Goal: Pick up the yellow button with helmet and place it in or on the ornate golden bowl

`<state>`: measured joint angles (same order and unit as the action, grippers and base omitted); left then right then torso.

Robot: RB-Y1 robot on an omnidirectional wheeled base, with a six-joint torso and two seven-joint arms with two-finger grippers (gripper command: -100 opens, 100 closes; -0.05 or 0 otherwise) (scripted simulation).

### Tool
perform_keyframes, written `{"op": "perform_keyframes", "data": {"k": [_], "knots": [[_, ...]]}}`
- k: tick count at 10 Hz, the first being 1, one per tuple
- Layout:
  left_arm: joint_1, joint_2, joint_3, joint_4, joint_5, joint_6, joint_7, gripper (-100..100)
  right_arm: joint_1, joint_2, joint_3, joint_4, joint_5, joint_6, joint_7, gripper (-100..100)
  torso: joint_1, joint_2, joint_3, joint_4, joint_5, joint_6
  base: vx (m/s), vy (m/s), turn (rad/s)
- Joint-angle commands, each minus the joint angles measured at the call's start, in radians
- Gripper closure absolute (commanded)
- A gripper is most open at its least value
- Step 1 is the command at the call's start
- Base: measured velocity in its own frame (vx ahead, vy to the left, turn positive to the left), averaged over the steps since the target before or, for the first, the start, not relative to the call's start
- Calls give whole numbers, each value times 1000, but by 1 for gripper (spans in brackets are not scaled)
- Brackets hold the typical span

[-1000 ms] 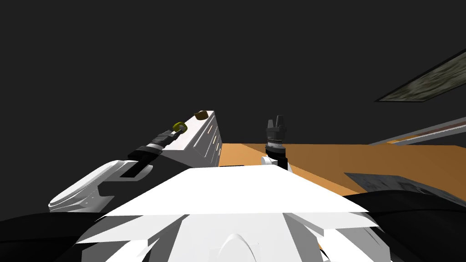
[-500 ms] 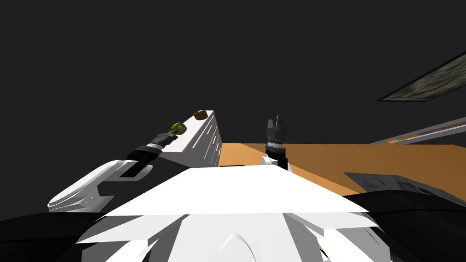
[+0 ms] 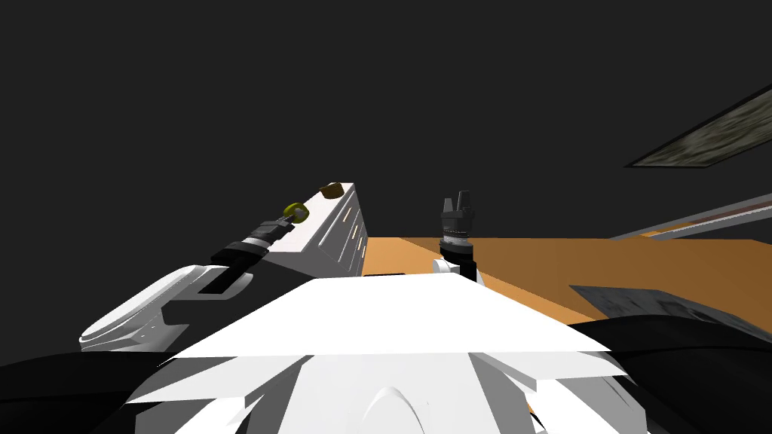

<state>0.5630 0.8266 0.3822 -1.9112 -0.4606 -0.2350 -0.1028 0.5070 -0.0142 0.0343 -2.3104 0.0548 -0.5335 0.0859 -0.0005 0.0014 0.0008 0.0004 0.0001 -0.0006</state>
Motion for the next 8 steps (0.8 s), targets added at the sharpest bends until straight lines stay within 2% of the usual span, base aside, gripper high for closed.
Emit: {"op": "perform_keyframes", "data": {"k": [1,2,5,6,8], "knots": [[0,0,0,0,0,0,0,0,0,0,0,0,0,0,0,0,0,0,0,0,0,0,0,0,0],[8,19,35,-13,10,27,-2,100,0,0,0,0,0,0,0,0,0,0,0,0,0,0,79,-48,3],[20,62,100,-28,37,81,3,100,0,0,0,0,0,0,0,0,-8,-10,-6,-2,-2,0,154,-114,19],[23,73,112,-31,44,92,7,100,0,0,0,0,0,0,0,0,-10,-12,-7,-2,-3,1,133,-131,11],[40,128,159,-48,73,137,31,100,0,0,0,0,0,0,0,0,-11,-10,-6,-2,-4,0,159,-112,11]]}}
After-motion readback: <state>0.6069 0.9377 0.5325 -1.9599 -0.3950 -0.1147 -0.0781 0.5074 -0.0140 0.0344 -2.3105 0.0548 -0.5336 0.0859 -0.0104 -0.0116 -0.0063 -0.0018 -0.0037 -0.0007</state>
